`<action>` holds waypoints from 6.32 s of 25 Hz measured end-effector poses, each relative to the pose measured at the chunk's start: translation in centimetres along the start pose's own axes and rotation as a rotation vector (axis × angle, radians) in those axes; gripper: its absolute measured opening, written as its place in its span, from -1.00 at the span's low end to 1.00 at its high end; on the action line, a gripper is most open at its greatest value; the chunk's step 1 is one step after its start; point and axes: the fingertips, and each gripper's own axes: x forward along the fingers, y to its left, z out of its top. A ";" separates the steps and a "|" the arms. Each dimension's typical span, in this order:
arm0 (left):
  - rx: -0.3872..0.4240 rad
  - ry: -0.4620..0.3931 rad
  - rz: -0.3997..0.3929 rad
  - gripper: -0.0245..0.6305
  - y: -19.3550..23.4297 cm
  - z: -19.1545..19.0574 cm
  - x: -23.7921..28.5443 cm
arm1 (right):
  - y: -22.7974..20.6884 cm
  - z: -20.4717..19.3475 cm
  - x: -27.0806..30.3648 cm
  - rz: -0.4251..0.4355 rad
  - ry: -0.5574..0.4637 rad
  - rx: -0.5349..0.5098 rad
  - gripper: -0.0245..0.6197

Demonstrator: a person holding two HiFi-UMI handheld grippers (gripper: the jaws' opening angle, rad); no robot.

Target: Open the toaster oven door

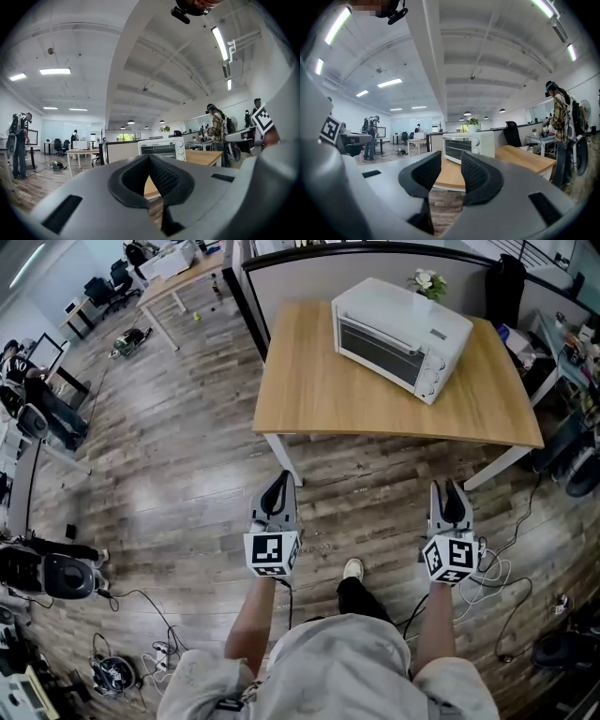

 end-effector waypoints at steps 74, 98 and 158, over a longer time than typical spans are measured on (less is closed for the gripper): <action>0.004 -0.003 -0.209 -0.88 10.1 -1.3 29.2 | -0.2 3.9 35.9 -0.056 0.237 -0.484 -0.47; -0.045 0.047 -0.206 -0.88 10.1 -4.0 29.4 | -4.8 -0.6 42.6 -0.094 0.688 -1.101 -0.53; -0.033 0.088 -0.332 -0.88 9.1 -6.2 29.8 | 4.3 -7.2 34.7 0.014 0.782 -1.045 -0.64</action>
